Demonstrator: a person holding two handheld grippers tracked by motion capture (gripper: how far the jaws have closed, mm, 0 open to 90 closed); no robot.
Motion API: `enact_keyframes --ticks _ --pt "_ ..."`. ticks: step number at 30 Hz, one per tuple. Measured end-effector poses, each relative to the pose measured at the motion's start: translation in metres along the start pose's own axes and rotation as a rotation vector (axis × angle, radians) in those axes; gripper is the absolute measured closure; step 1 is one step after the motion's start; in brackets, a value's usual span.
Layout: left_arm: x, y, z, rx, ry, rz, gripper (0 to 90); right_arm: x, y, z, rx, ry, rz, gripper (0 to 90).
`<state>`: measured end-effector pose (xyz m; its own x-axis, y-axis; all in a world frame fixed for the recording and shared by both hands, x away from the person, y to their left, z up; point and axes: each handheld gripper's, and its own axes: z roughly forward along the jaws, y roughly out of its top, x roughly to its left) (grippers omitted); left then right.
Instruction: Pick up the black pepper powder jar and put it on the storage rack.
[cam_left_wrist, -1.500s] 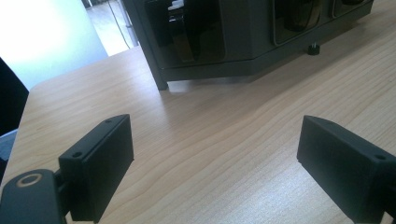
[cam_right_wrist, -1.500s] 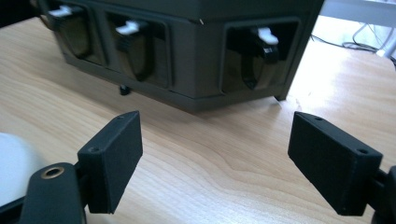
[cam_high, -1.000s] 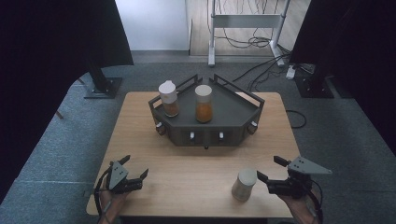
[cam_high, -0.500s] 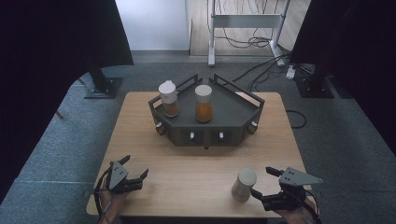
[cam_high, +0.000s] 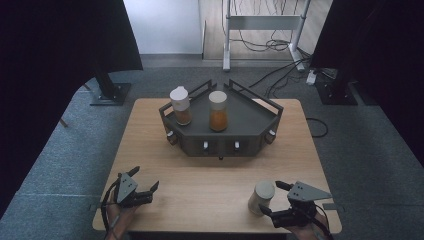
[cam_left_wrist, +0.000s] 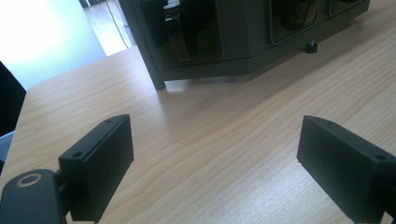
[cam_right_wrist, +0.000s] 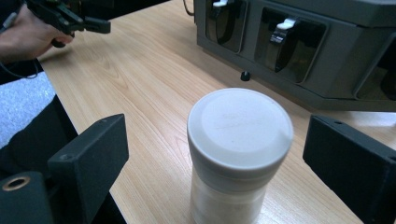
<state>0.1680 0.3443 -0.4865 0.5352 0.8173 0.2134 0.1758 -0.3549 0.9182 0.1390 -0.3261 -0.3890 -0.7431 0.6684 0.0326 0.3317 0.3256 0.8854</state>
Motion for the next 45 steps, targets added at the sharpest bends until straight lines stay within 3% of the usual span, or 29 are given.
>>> enact_keyframes --ticks 13,22,32,45 --pt "0.001 0.000 -0.001 -0.001 0.001 -0.001 10.5 0.005 0.003 0.020 0.024 -0.041 -0.011 8.2" --pt "0.001 0.000 0.000 0.000 0.001 0.001 10.6 0.003 -0.002 0.028 0.004 -0.054 0.002 16.8" --pt "0.001 -0.001 -0.001 -0.003 0.003 -0.001 10.6 0.001 -0.009 0.033 -0.018 -0.061 0.026 32.3" --pt "0.001 -0.001 -0.001 -0.003 0.004 -0.002 10.6 0.004 -0.011 0.032 -0.022 -0.072 0.033 33.3"
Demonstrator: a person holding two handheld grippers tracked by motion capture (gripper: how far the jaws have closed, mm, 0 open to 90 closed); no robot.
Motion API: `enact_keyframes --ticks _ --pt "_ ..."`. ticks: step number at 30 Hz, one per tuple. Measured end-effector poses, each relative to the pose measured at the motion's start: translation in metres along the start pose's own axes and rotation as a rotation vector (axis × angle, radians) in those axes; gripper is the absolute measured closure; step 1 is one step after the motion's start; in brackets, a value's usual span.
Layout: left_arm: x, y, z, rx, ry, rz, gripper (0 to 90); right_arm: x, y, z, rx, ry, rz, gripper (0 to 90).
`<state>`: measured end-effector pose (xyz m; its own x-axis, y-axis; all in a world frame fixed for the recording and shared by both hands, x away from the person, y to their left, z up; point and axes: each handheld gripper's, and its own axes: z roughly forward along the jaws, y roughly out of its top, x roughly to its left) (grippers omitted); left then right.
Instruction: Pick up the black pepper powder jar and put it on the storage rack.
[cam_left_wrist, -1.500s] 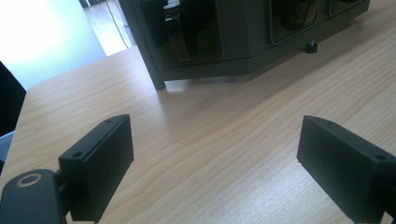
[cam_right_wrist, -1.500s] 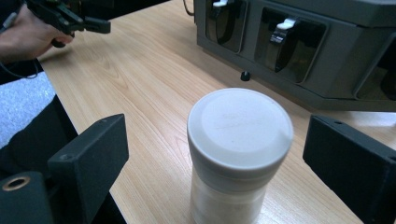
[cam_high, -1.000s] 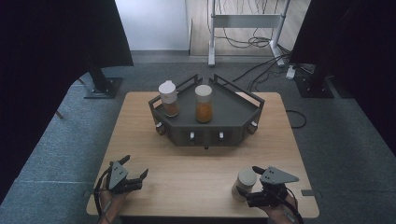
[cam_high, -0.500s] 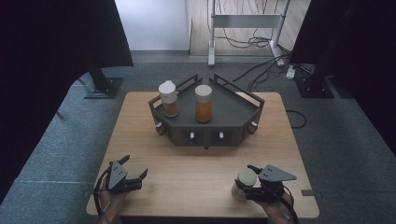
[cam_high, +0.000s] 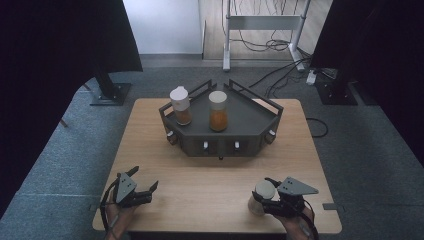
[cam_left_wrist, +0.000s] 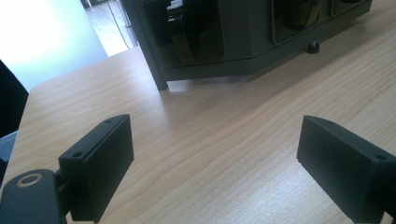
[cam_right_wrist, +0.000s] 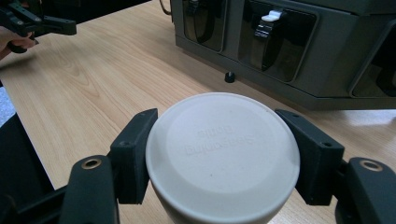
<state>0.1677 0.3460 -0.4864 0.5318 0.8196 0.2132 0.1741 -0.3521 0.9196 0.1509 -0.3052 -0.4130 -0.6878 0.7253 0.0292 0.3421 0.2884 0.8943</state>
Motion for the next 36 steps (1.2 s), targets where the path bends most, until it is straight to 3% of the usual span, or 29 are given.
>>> enact_keyframes --ticks 24,36 --pt "0.000 0.000 0.000 -0.002 0.002 0.001 10.6 0.005 0.002 0.001 -0.007 -0.021 0.014 33.6" --pt "0.000 0.000 0.000 -0.001 0.002 0.001 10.6 0.006 0.015 -0.002 -0.018 -0.029 -0.005 33.6"
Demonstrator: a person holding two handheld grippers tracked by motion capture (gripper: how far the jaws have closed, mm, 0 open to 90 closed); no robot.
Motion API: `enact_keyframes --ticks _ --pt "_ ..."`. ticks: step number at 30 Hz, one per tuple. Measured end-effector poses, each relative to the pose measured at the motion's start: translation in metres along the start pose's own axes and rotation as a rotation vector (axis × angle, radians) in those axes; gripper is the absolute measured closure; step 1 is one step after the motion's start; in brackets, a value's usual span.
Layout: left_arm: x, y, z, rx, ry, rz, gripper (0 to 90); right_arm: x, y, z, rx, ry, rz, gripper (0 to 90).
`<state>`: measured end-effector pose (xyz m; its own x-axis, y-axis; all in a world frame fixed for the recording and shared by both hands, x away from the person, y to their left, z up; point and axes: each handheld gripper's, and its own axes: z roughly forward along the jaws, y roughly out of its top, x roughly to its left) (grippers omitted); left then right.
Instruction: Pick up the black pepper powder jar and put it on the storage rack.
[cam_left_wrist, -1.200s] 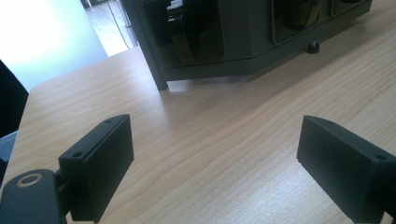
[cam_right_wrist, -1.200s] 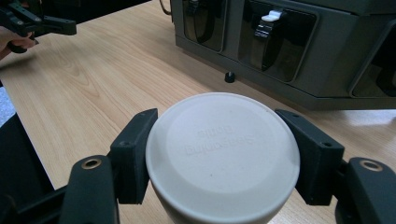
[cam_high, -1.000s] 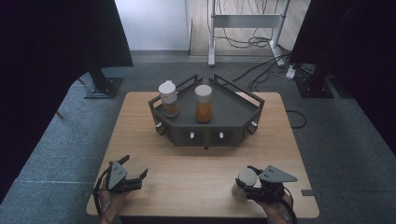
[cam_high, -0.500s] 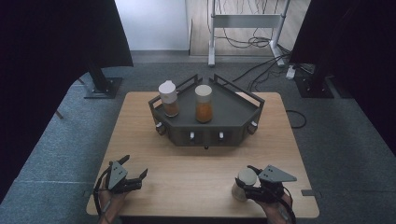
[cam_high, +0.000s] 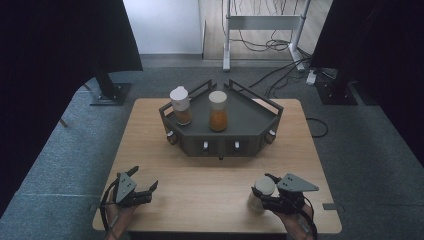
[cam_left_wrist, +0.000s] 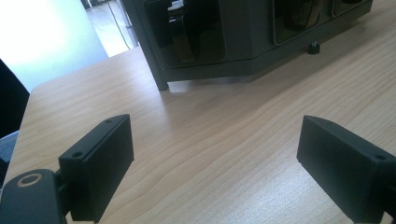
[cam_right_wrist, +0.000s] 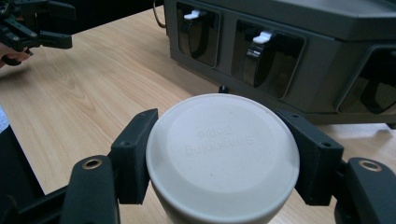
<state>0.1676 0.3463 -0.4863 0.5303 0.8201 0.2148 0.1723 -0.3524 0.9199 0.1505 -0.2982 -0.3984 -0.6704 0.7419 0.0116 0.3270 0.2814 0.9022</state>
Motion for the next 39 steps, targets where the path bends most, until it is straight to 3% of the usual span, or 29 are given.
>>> enact_keyframes --ticks 39 --pt "0.001 0.000 0.000 0.000 0.000 -0.002 10.5 -0.016 0.068 -0.002 -0.014 0.021 -0.015 33.5"
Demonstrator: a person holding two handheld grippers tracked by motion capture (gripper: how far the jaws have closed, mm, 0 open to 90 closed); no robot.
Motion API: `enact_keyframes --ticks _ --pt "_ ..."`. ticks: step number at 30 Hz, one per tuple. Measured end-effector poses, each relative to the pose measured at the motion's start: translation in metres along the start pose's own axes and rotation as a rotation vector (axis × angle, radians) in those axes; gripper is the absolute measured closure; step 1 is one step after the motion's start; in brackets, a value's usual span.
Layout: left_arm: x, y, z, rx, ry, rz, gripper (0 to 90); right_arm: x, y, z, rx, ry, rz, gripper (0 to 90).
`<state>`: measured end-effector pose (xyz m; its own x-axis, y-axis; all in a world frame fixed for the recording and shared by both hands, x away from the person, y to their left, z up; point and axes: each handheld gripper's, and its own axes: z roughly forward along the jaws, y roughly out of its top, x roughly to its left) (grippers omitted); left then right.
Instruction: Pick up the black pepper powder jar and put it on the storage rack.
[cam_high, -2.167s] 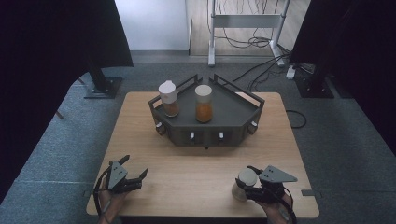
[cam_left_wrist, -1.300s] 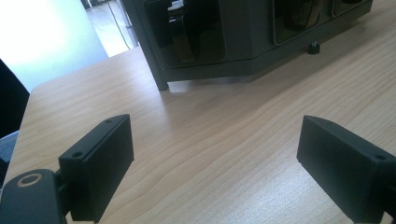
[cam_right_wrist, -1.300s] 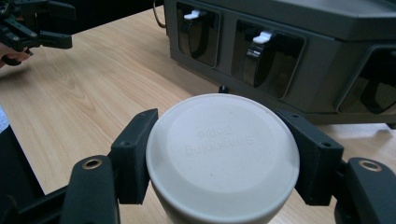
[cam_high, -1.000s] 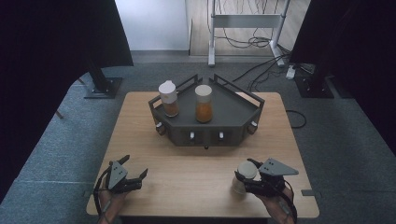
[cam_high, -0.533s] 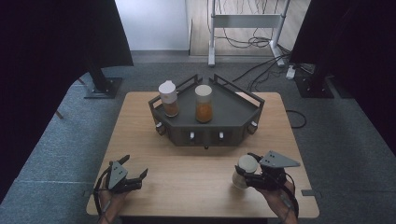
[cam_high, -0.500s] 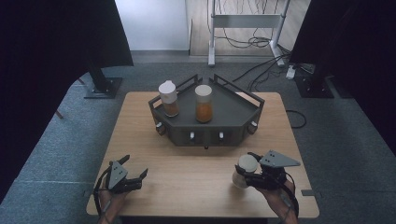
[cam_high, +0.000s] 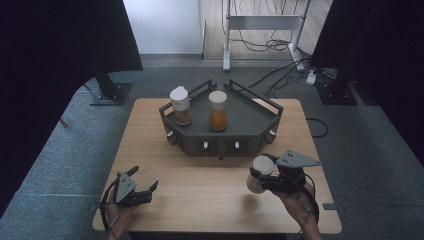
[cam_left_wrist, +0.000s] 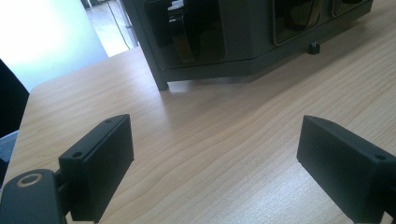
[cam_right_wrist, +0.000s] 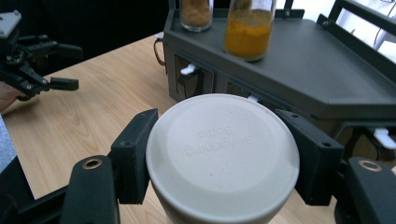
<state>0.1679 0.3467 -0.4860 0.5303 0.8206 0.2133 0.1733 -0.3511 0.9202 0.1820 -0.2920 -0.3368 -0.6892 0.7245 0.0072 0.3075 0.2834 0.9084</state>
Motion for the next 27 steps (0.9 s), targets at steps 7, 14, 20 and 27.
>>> enact_keyframes --ticks 7,14,20,27 --pt "0.001 0.000 -0.001 -0.002 0.003 -0.002 10.6 -0.004 0.014 0.003 -0.009 0.003 -0.001 33.5" --pt "0.001 0.000 -0.002 -0.003 0.004 -0.004 10.6 -0.010 0.025 0.005 -0.014 0.006 0.005 33.5" --pt "0.001 0.000 -0.002 -0.002 0.003 -0.002 10.6 -0.015 0.037 0.006 -0.024 -0.001 0.007 33.6" --pt "0.002 0.000 -0.002 -0.001 0.003 -0.003 10.6 -0.021 0.053 0.009 -0.033 -0.012 0.002 33.5"
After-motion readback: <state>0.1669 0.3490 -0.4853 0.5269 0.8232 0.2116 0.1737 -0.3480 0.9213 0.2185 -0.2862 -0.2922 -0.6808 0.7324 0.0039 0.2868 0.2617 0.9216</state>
